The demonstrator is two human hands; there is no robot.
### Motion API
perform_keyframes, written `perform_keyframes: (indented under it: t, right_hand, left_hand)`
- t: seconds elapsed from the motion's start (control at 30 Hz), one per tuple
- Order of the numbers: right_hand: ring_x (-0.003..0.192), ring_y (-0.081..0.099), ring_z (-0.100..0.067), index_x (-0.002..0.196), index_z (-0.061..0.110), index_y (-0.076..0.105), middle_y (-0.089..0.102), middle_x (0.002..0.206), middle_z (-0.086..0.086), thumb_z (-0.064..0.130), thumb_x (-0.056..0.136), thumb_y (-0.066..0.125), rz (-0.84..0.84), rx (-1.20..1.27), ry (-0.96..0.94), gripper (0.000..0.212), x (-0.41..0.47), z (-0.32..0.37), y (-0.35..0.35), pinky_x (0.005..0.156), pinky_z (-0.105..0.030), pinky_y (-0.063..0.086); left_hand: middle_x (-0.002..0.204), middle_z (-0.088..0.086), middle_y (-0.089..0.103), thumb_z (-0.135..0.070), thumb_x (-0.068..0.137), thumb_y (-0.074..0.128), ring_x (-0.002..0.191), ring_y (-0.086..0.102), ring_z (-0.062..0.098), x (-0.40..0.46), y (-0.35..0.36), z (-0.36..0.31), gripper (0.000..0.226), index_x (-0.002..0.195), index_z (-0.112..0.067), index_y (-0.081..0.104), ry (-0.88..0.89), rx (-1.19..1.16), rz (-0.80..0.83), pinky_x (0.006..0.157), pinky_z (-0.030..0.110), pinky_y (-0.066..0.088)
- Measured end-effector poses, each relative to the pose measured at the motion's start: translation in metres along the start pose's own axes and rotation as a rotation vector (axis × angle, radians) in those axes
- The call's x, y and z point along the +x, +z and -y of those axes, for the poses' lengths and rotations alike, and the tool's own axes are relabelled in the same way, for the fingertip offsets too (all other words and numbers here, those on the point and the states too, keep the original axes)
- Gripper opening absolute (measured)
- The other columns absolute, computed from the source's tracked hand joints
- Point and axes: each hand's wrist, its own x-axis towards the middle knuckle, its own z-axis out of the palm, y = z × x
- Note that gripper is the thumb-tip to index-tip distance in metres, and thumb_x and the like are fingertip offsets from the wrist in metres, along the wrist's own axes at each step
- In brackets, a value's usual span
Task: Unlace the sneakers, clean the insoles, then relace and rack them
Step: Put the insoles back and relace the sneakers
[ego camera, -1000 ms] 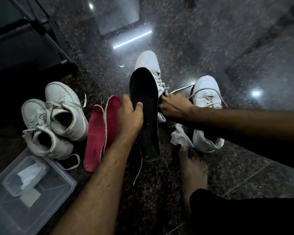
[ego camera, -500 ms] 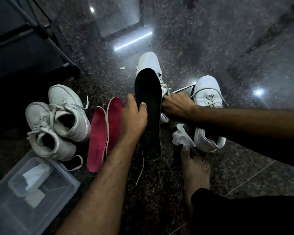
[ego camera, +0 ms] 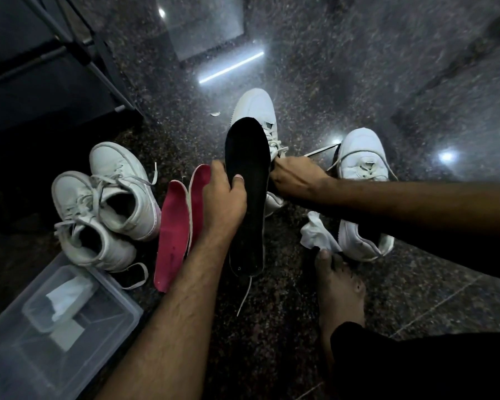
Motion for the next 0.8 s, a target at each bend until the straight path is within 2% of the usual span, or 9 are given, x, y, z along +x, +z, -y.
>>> perform_keyframes:
  t: [0.07,0.23,0.4,0.5,0.57,0.63,0.7,0.77,0.8]
  right_hand:
    - [0.094,0.066,-0.038,0.115,0.007,0.065,0.065,0.112,-0.013,0.021,0.098,0.042,0.033,-0.048,0.027,0.031,0.003,0.005,-0.005,0.064,-0.039,0.041]
    - [0.095,0.066,-0.037,0.102,0.007,0.072,0.07,0.103,-0.016,0.021,0.096,0.048,0.161,-0.028,0.073,0.029,0.001,0.009,-0.02,0.074,-0.037,0.049]
    - [0.086,0.067,-0.036,0.096,0.009,0.066,0.068,0.098,-0.011,0.021,0.099,0.041,0.073,-0.112,-0.063,0.027,-0.001,0.001,-0.022,0.058,-0.035,0.038]
    - [0.083,0.068,-0.029,0.109,0.026,0.065,0.068,0.105,0.002,0.032,0.097,0.03,-0.077,-0.127,-0.101,0.037,-0.008,-0.008,-0.026,0.052,-0.031,0.031]
    - [0.078,0.069,-0.024,0.109,0.034,0.066,0.071,0.099,0.007,0.04,0.091,0.023,-0.169,-0.073,-0.043,0.047,-0.013,-0.011,-0.033,0.048,-0.026,0.021]
    - [0.069,0.068,-0.026,0.095,0.03,0.068,0.071,0.082,0.002,0.04,0.09,0.037,-0.198,-0.01,0.014,0.034,-0.018,-0.012,-0.04,0.047,-0.026,0.01]
    - [0.056,0.064,-0.027,0.081,0.023,0.066,0.067,0.066,-0.003,0.033,0.084,0.057,-0.182,-0.015,0.024,0.014,-0.022,-0.008,-0.043,0.047,-0.024,0.006]
    - [0.045,0.058,-0.028,0.071,0.019,0.062,0.061,0.056,-0.006,0.026,0.078,0.064,-0.213,-0.022,0.003,0.01,-0.024,-0.008,-0.041,0.047,-0.019,0.005]
    - [0.048,0.059,-0.029,0.075,0.018,0.062,0.062,0.058,-0.007,0.026,0.081,0.063,-0.214,-0.025,-0.014,0.011,-0.023,-0.009,-0.041,0.046,-0.021,0.006]
  left_hand:
    - [0.1,0.005,0.064,-0.017,0.097,0.056,0.088,0.056,0.022,0.002,0.0,0.004,0.017,0.112,-0.01,0.051,-0.016,-0.017,-0.014,0.069,0.028,0.032]
    - [0.096,0.001,0.065,-0.017,0.097,0.056,0.089,0.059,0.021,0.0,0.003,0.006,0.016,0.111,-0.012,0.051,-0.011,-0.048,0.017,0.07,0.026,0.034]
    - [0.095,0.0,0.063,-0.018,0.097,0.055,0.084,0.054,0.018,0.002,0.002,0.004,0.016,0.111,-0.012,0.051,-0.009,-0.018,-0.006,0.067,0.024,0.03]
    - [0.096,0.001,0.061,-0.016,0.096,0.056,0.084,0.051,0.018,0.004,0.001,0.005,0.018,0.113,-0.01,0.053,-0.011,0.0,-0.04,0.067,0.023,0.029]
    - [0.098,0.003,0.064,-0.015,0.095,0.057,0.086,0.054,0.019,0.006,0.0,0.008,0.018,0.112,-0.01,0.054,-0.034,-0.009,-0.042,0.069,0.023,0.031]
    - [0.101,0.007,0.066,-0.015,0.095,0.056,0.091,0.06,0.025,0.007,0.001,0.012,0.017,0.111,-0.011,0.054,-0.06,-0.015,0.004,0.072,0.026,0.035]
    - [0.104,0.009,0.067,-0.016,0.095,0.056,0.097,0.063,0.028,0.003,0.005,0.015,0.017,0.112,-0.012,0.053,-0.073,0.007,0.073,0.074,0.027,0.038]
    - [0.111,0.009,0.068,-0.016,0.096,0.056,0.103,0.063,0.027,-0.006,0.01,0.02,0.021,0.117,-0.013,0.053,-0.069,0.012,0.096,0.078,0.026,0.04]
    - [0.112,0.008,0.068,-0.016,0.096,0.057,0.104,0.063,0.027,-0.011,0.012,0.021,0.023,0.119,-0.014,0.053,-0.064,0.002,0.088,0.079,0.026,0.041]
